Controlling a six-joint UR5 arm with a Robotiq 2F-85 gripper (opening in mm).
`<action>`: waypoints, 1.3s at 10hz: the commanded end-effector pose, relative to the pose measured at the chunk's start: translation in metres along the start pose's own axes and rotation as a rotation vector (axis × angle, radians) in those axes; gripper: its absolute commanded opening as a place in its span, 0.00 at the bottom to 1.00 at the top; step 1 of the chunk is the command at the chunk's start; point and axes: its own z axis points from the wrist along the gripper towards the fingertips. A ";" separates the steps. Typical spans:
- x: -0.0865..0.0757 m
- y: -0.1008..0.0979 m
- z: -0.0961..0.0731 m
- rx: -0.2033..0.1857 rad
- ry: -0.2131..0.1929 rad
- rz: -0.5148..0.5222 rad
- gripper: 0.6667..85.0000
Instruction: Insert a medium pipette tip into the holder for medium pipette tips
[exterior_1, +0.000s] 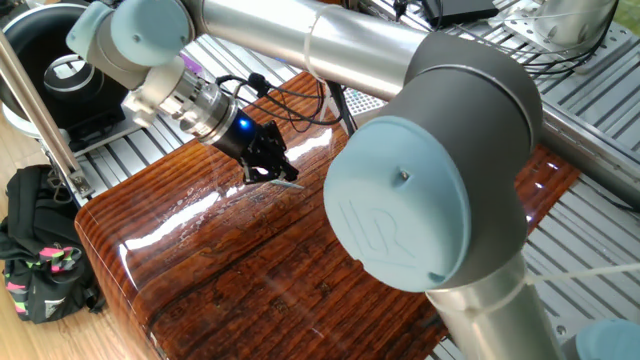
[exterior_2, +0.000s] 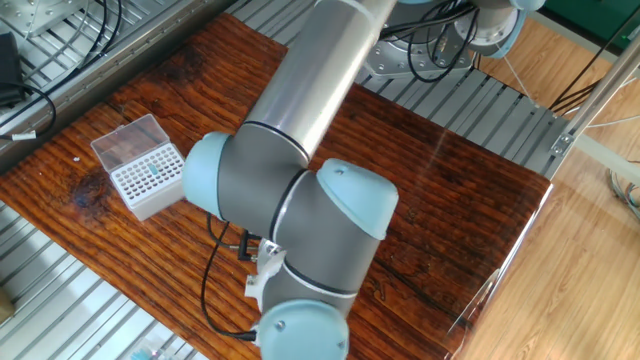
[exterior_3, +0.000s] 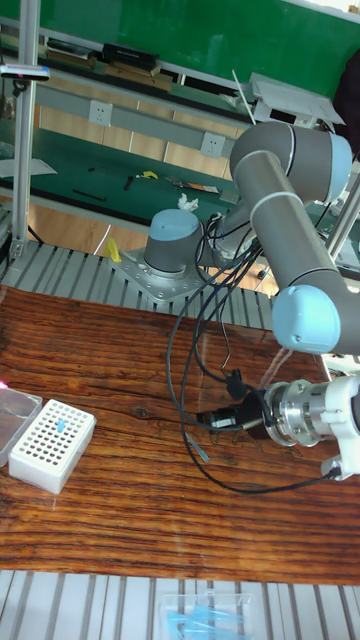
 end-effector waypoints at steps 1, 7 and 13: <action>-0.018 0.006 0.007 -0.058 -0.045 -0.033 0.19; -0.030 -0.005 -0.001 -0.021 -0.143 -0.016 0.25; -0.052 -0.012 -0.005 -0.029 -0.273 -0.059 0.33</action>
